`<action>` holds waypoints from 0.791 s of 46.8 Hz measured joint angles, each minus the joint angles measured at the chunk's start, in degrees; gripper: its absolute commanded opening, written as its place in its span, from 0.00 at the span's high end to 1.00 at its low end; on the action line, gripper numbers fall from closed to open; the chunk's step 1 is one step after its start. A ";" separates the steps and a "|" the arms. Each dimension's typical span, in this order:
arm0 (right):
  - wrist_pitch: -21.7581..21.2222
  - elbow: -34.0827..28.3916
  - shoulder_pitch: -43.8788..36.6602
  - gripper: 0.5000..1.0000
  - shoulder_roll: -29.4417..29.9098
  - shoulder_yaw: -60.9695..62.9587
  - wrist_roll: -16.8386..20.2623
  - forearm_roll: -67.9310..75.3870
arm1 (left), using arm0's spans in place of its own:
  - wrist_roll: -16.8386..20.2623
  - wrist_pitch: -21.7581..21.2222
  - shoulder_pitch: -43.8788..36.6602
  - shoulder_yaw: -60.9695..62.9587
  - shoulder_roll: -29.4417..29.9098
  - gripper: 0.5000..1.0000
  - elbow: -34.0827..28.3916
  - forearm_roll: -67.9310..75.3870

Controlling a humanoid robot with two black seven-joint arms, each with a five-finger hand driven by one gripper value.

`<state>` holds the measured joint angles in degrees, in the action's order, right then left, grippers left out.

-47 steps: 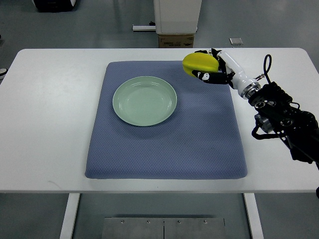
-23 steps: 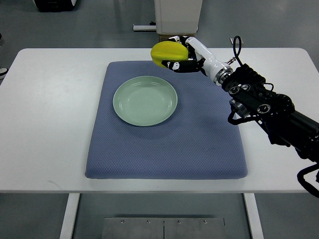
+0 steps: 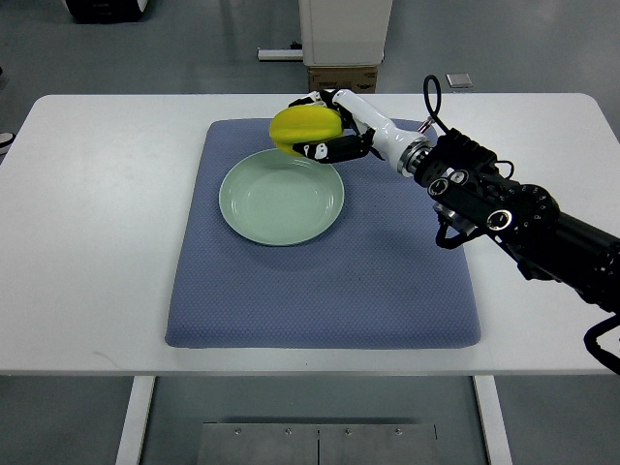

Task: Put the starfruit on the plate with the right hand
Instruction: 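Lower the held starfruit onto the green plate with the right hand, then open the right hand and withdraw it away from the plate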

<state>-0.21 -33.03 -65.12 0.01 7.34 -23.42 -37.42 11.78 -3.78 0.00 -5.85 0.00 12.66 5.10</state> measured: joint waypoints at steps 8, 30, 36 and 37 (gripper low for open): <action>-0.06 -3.03 0.65 1.00 -0.01 -0.92 0.62 0.06 | 0.00 0.00 0.03 -0.01 0.00 0.00 0.00 0.00; -0.63 -4.41 1.55 1.00 -0.01 -7.63 3.99 0.07 | 0.00 0.00 0.04 -0.03 0.00 0.00 0.00 0.00; -0.43 -4.41 1.57 0.63 -0.01 -7.68 4.71 0.07 | 0.00 0.00 0.05 -0.03 0.00 0.00 0.00 0.00; -0.37 -4.41 1.57 0.48 -0.01 -7.68 4.82 0.07 | 0.00 0.00 0.03 -0.02 0.00 0.00 0.00 0.00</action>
<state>-0.58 -37.43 -63.56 0.00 -0.34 -18.61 -37.35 11.78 -3.78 0.03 -5.87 0.00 12.66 5.10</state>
